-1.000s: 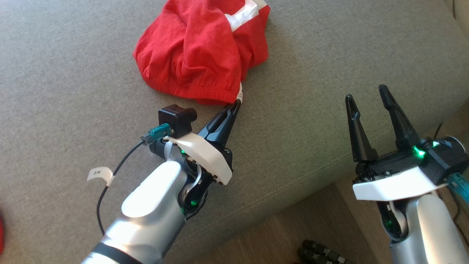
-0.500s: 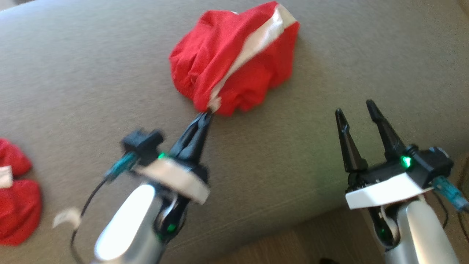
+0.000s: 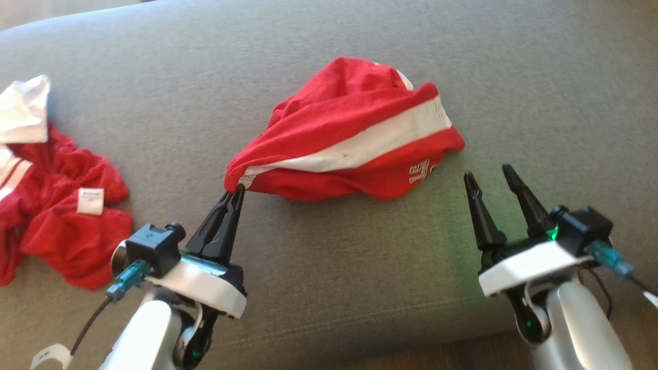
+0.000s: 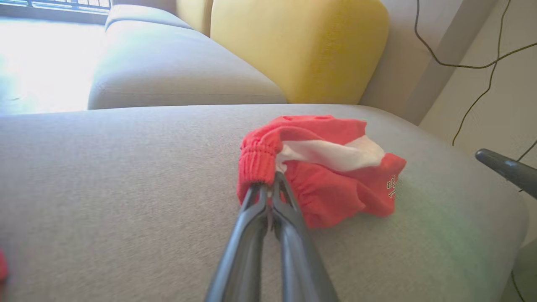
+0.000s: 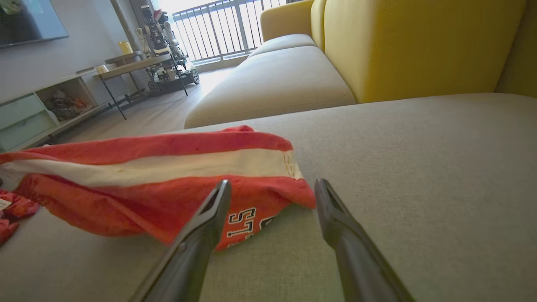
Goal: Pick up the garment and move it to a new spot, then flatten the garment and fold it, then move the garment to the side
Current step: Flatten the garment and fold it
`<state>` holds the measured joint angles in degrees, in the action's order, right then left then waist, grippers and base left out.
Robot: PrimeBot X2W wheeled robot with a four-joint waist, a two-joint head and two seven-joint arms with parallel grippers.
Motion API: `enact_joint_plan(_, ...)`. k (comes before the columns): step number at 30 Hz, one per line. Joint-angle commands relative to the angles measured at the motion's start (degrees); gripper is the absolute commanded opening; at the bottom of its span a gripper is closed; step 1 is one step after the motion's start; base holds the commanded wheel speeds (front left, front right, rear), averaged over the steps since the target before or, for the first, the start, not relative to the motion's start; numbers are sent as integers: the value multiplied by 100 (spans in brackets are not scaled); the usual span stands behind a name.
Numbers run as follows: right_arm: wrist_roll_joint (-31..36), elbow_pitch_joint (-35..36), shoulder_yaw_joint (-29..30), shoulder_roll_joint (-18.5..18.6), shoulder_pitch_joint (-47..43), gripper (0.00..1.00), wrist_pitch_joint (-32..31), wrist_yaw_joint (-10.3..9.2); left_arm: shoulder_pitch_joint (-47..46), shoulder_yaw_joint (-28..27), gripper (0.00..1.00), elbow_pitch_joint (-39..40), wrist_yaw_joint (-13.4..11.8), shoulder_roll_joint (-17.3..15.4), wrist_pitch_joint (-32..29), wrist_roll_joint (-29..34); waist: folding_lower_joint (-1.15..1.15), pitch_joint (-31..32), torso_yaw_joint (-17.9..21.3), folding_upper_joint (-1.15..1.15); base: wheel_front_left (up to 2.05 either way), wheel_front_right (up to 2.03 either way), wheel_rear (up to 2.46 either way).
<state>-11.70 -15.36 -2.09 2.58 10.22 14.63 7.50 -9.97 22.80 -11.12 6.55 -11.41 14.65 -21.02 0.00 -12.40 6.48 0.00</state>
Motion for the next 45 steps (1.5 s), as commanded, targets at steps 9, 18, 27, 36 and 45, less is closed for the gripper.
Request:
enact_joint_plan(9,-478,-1051,-326,30,1199,100,37,-1,-78,-617,0,-16,-36,-173,35,280,0,-136,-187,0,0,0,0)
enact_joint_plan(18,-998,-2546,-867,30,2324,100,37,-1,-176,-734,0,-253,-81,-101,35,504,0,-309,-353,0,0,0,0)
enact_joint_plan(27,-1768,-3607,-1486,30,2977,100,11,-1,-274,-782,0,-454,-43,20,35,587,0,-402,-507,0,0,0,0)
enact_joint_plan(36,-2319,-3923,-1884,30,3164,0,26,-1,-295,-837,0,-578,18,105,35,636,0,-401,-558,0,0,0,0)
enact_joint_plan(45,-2707,-3795,-2322,310,3087,66,-2,-1,-258,-975,0,-635,58,157,35,700,0,-351,-519,0,0,0,0)
